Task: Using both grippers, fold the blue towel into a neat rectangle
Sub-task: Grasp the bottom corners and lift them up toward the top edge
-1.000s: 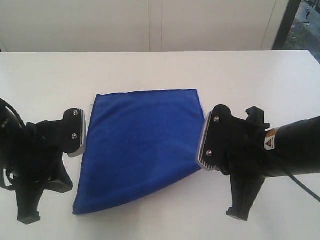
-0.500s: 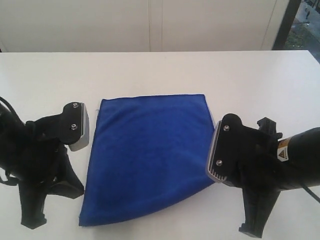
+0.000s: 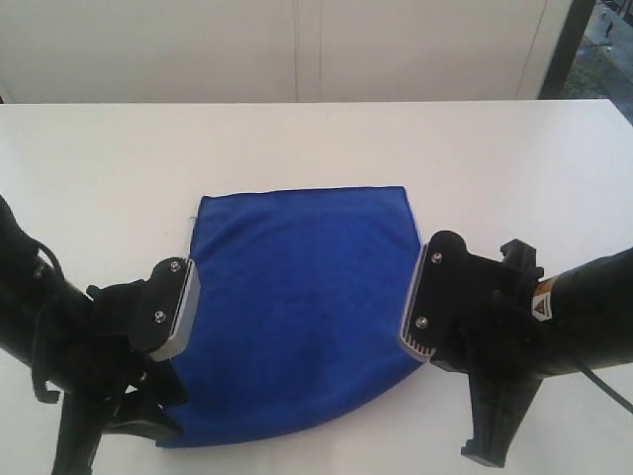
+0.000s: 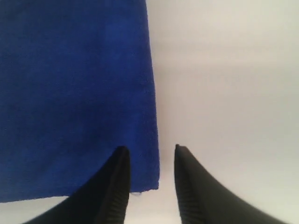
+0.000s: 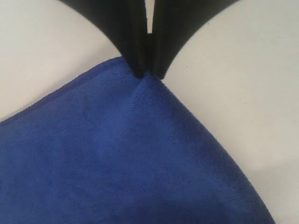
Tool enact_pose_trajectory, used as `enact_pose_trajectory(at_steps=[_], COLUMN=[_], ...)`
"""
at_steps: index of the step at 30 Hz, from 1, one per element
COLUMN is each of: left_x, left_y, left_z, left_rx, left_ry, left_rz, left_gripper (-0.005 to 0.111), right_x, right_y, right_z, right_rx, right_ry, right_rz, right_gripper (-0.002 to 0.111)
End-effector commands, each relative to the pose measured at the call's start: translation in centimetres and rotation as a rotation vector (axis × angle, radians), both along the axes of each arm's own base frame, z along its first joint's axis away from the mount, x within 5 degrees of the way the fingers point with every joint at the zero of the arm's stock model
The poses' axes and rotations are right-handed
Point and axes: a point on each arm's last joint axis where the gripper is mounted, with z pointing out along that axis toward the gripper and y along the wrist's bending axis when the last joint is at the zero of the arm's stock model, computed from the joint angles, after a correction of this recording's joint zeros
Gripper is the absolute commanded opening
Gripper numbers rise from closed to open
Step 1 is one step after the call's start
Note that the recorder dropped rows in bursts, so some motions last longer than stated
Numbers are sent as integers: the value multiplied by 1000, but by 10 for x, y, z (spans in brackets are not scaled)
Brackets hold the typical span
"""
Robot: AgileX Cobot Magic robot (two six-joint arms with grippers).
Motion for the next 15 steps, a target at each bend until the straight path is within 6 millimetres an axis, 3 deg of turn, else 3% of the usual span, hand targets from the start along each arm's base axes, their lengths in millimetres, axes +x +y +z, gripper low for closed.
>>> enact_pose_trajectory(at_steps=[1, 12, 15], left_x=[3, 7, 7], left_y=[0, -1, -2], left_z=[-12, -33, -37], left_rx=[9, 53, 61], left_ry=[8, 66, 79], left_rz=[20, 26, 26], left_gripper=[39, 39, 31], right_x=[-1, 0, 0], right_y=[1, 1, 1], right_z=[-1, -1, -1], right_rx=[11, 14, 15], right_ry=[1, -7, -6], right_rz=[-9, -10, -11], right_gripper=[0, 0, 0])
